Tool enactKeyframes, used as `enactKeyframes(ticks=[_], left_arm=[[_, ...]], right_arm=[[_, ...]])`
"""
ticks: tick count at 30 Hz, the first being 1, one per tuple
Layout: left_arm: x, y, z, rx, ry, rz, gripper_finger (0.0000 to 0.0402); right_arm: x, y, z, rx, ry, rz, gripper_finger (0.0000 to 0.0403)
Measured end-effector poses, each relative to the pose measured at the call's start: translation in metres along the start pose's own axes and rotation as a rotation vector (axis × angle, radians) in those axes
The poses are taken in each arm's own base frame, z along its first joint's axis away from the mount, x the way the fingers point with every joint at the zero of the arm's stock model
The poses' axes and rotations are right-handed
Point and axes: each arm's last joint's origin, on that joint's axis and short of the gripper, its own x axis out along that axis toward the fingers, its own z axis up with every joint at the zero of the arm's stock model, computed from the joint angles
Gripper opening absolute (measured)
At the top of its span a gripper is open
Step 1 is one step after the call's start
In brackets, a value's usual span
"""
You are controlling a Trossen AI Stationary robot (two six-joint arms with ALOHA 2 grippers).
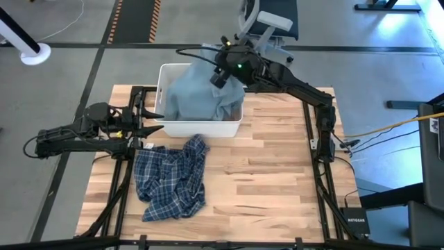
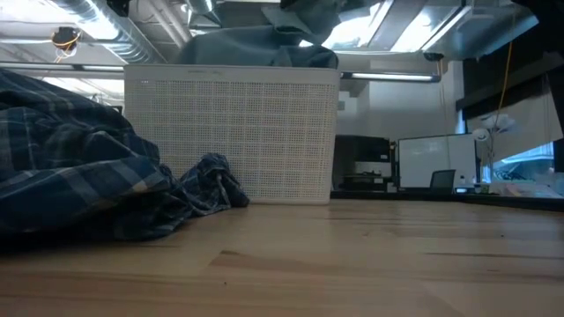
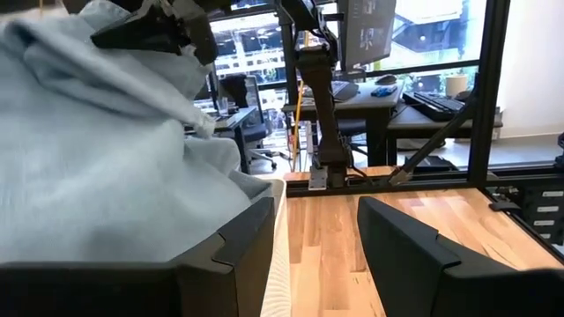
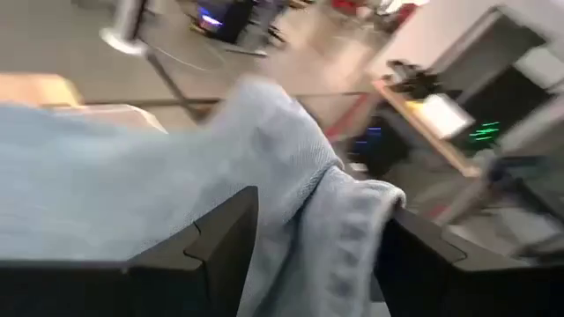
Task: Sort clothes
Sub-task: Put the blue pants into the white bin
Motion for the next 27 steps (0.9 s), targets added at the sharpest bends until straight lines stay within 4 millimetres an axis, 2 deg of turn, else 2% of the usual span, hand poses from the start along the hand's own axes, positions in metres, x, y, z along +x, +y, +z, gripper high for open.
enactKeyframes(ticks=[2, 4, 7, 11, 15, 17, 19, 21, 24, 27], left_arm=[[0.000, 0.000, 0.000, -0.003, 0.001, 0.000, 0.0159], [0.000, 0.000, 0.000, -0.003, 0.002, 0.001, 0.0159], [0.000, 0.000, 0.000, -0.005, 0.003, 0.002, 0.0159], [0.000, 0.000, -0.001, -0.013, 0.006, 0.002, 0.0159], [0.000, 0.000, -0.001, -0.007, 0.008, 0.002, 0.0159], [0.000, 0.000, -0.001, -0.006, 0.007, 0.002, 0.0159], [0.000, 0.000, -0.001, -0.003, 0.007, 0.002, 0.0159], [0.000, 0.000, -0.001, -0.003, 0.008, 0.002, 0.0159], [0.000, 0.000, -0.001, -0.003, 0.007, 0.002, 0.0159], [0.000, 0.000, 0.000, -0.003, 0.002, 0.003, 0.0159]], right_arm=[[0.003, 0.000, -0.003, 0.083, 0.000, 0.101, 0.0216], [0.009, -0.002, -0.009, 0.146, 0.021, 0.290, 0.0216], [0.014, -0.004, -0.023, 0.137, 0.112, 0.426, 0.0216], [0.007, -0.003, -0.028, 0.048, 0.185, 0.345, 0.0216], [-0.004, 0.000, -0.023, -0.024, 0.174, 0.228, 0.0216], [-0.008, 0.004, -0.020, -0.021, 0.150, 0.270, 0.0216], [-0.009, 0.016, -0.020, -0.016, 0.137, 0.410, 0.0216], [-0.009, 0.038, -0.022, -0.044, 0.146, 0.534, 0.0216], [-0.008, 0.073, -0.023, -0.122, 0.135, 0.606, 0.0216], [-0.004, 0.103, -0.018, -0.165, 0.050, 0.645, 0.0216]])
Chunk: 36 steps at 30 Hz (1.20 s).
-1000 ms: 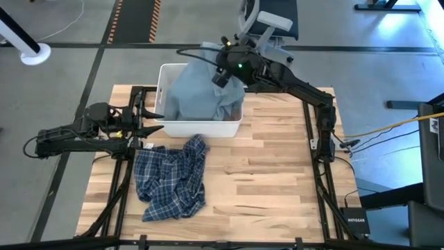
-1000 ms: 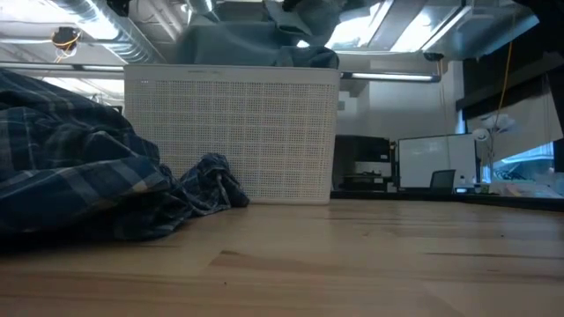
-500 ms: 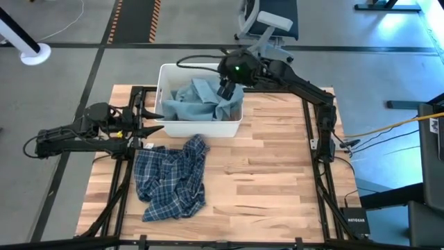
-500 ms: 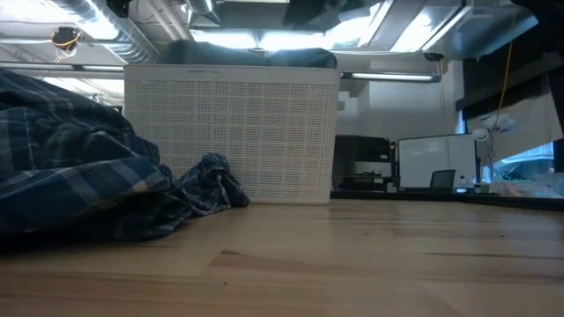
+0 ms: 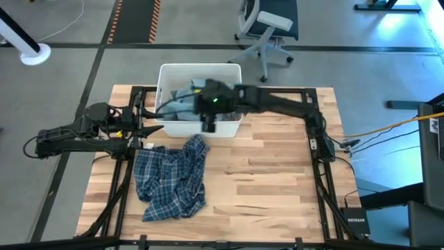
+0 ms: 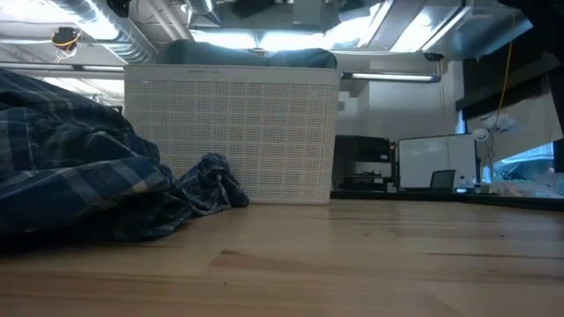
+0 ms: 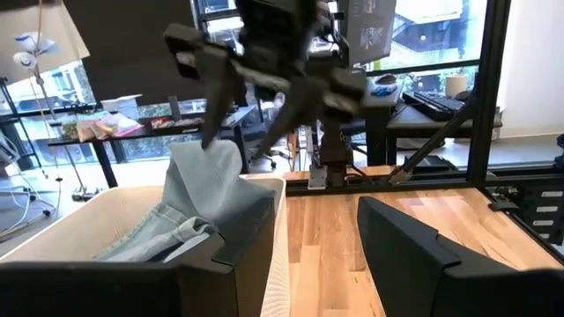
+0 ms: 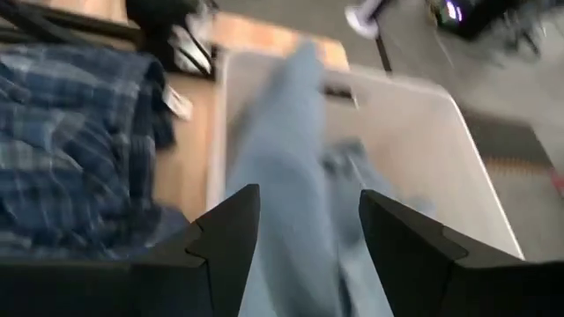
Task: Sort clothes
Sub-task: Put the blue pants into the white bin
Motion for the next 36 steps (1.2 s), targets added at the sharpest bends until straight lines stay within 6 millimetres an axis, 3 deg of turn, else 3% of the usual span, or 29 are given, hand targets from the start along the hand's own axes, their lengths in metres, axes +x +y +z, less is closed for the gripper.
enactKeyframes(ticks=[6, 10, 15, 19, 26, 32, 36], left_arm=[[0.000, 0.000, 0.001, -0.010, -0.007, 0.001, 0.0159], [0.000, 0.000, 0.001, -0.012, -0.007, 0.001, 0.0159], [0.000, 0.000, 0.000, -0.012, -0.002, 0.000, 0.0159], [0.000, 0.000, 0.000, -0.010, 0.000, 0.000, 0.0159], [0.000, 0.000, 0.000, 0.000, 0.002, 0.000, 0.0159], [0.000, 0.000, 0.000, 0.007, 0.002, 0.000, 0.0159], [0.000, 0.000, -0.001, 0.007, 0.005, -0.001, 0.0159]], right_arm=[[0.063, 0.017, 0.000, 0.020, -0.100, 0.080, 0.0216], [0.084, -0.003, -0.013, 0.064, -0.061, 0.043, 0.0216], [0.095, -0.045, -0.037, 0.137, 0.046, -0.051, 0.0216], [0.097, -0.064, -0.051, 0.155, 0.105, -0.069, 0.0216], [0.126, -0.060, -0.078, 0.148, 0.244, -0.040, 0.0216], [0.133, -0.056, -0.084, 0.144, 0.280, -0.020, 0.0216], [0.115, -0.055, -0.065, 0.107, 0.211, -0.040, 0.0216]])
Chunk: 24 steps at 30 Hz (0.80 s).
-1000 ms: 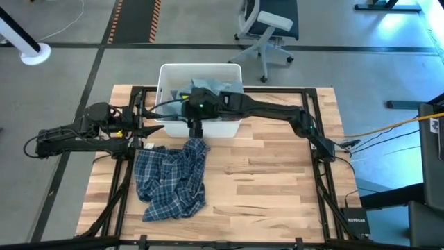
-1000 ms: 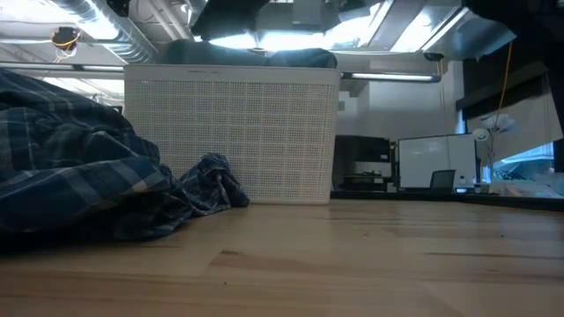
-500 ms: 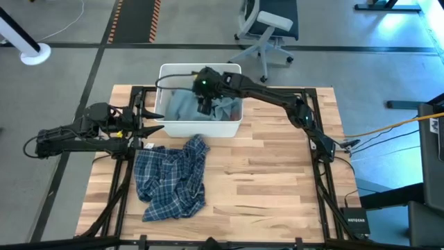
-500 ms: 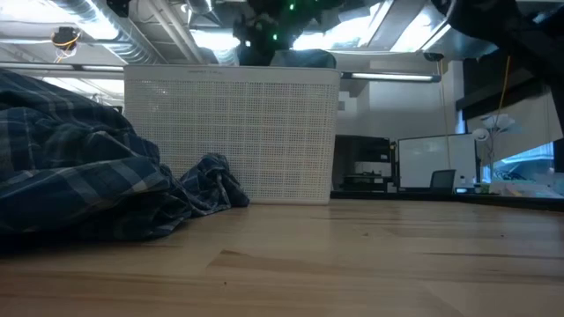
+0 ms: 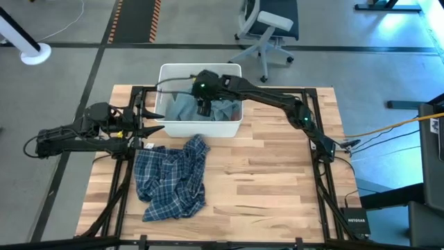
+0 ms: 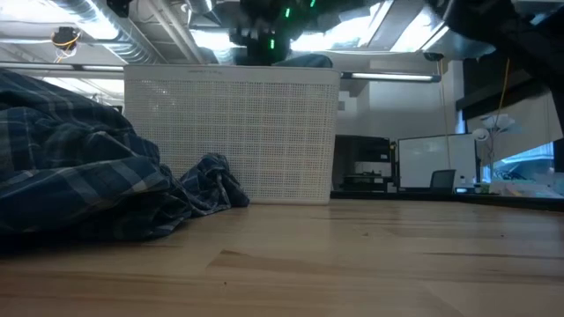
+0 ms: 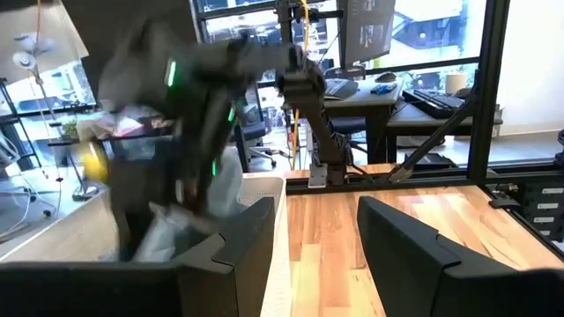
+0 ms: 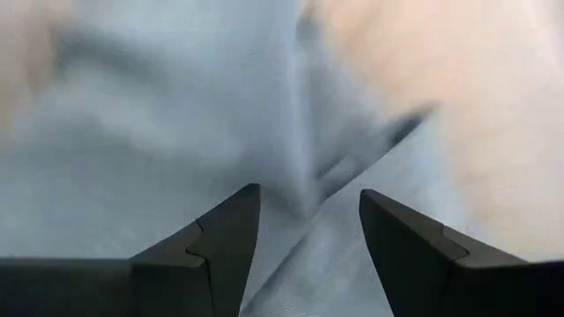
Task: Sort clothes
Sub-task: Put the blue pants into the white bin
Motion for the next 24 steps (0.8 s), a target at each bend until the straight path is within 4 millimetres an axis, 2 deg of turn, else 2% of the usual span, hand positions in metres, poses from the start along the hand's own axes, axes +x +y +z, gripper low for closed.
enactKeyframes(ticks=[5, 13, 16, 20, 24], left_arm=[[0.000, 0.000, -0.001, -0.002, 0.009, -0.001, 0.0159], [0.000, 0.000, -0.001, -0.008, 0.010, -0.001, 0.0159], [0.000, 0.000, -0.001, -0.007, 0.008, -0.001, 0.0159], [0.000, 0.000, -0.001, -0.012, 0.007, -0.001, 0.0159], [0.000, 0.000, -0.001, -0.014, 0.006, -0.001, 0.0159]], right_arm=[[-0.074, 0.003, 0.026, -0.049, -0.168, -0.101, 0.0216], [-0.160, 0.020, 0.013, -0.117, -0.009, -0.318, 0.0216], [-0.163, 0.026, -0.002, -0.110, 0.131, -0.322, 0.0216], [-0.147, 0.031, -0.019, -0.118, 0.332, -0.343, 0.0216], [-0.134, 0.032, -0.017, -0.123, 0.331, -0.355, 0.0216]])
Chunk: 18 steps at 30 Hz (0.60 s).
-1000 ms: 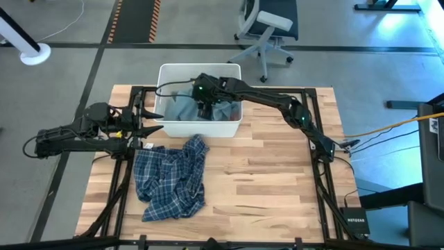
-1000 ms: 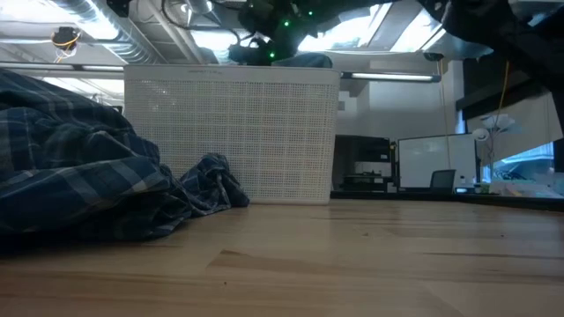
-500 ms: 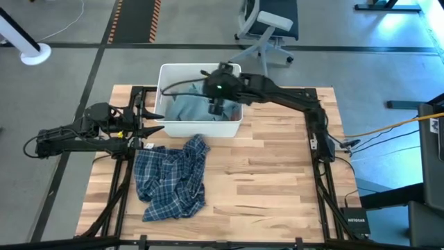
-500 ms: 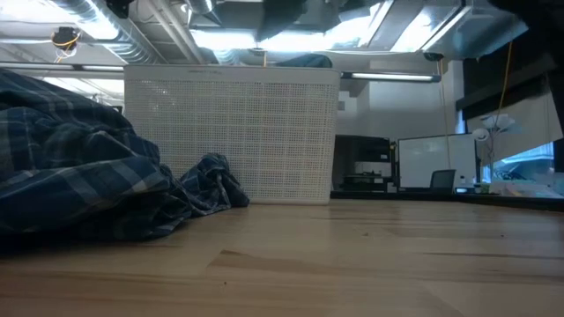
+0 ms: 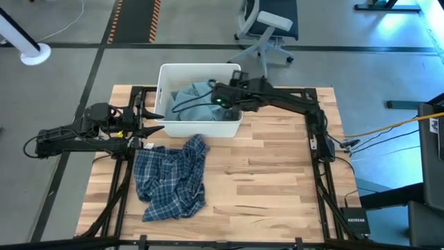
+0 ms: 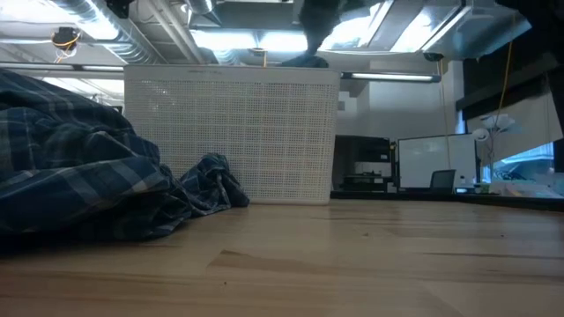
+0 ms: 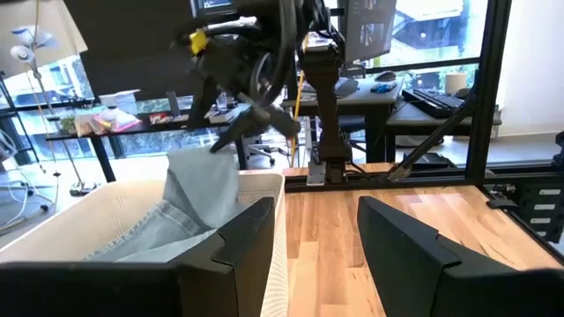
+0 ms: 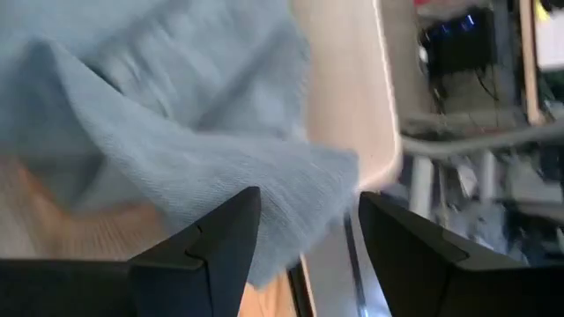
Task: Sort clothes
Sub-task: Put the blue pants into the white bin
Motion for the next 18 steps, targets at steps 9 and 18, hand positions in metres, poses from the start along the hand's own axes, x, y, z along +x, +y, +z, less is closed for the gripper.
enactKeyframes(ticks=[9, 18], left_arm=[[0.000, 0.000, 0.000, 0.008, 0.003, 0.000, 0.0159], [0.000, 0.000, -0.001, 0.017, 0.011, 0.001, 0.0159]], right_arm=[[0.076, 0.020, 0.026, -0.036, 0.000, 0.164, 0.0216], [0.112, 0.019, 0.029, -0.023, -0.010, 0.301, 0.0216]])
